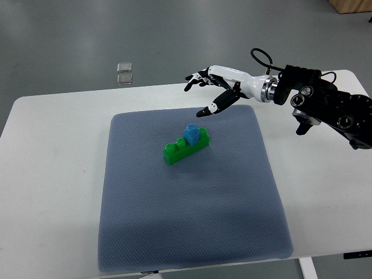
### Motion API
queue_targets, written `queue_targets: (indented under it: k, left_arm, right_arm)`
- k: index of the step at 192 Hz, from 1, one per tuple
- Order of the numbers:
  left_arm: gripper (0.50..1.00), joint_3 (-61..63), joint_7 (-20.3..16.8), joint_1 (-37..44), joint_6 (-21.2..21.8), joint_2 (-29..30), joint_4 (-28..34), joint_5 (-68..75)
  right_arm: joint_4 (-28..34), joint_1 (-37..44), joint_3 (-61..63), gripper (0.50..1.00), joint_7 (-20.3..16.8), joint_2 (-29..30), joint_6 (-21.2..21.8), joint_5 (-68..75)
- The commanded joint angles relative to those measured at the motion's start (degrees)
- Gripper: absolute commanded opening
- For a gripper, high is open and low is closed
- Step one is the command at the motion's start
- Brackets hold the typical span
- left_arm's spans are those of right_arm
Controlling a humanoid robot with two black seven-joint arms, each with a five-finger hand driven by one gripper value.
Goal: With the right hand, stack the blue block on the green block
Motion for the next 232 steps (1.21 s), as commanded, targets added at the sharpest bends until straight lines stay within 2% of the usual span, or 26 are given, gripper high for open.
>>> queue_targets:
  k: [1,42,78,130,192,232]
  left_arm:
    - [1.000,0.0,0.0,0.0,0.0,0.0,0.0,0.0]
    - [1.000,0.0,0.0,0.0,0.0,0.0,0.0,0.0]
    - [1.000,0.0,0.0,0.0,0.0,0.0,0.0,0.0]
    - [1.000,0.0,0.0,0.0,0.0,0.0,0.0,0.0]
    - [1.000,0.0,0.0,0.0,0.0,0.0,0.0,0.0]
    - [1.000,0.0,0.0,0.0,0.0,0.0,0.0,0.0]
  right_arm:
    - [-2.2,-1.6,0.0,0.917,-0.8,0.1,-0.6,12.4]
    - [-6.3,-5.0,0.0,0.919,-0.9,1.9,-0.8,28.7]
    - [-9.1,-7.5,0.0,0.919,-0.7,3.7,-3.7,33.1]
    - [-8.9,-10.4,4.4,0.919,0.0,4.0,-3.3,38.9]
    - [-8.8,-12.9,8.3,0.921,0.0,4.7,1.0,39.4]
    - [-8.7,-15.4,12.7,0.921,-0.1,4.8,1.7,39.4]
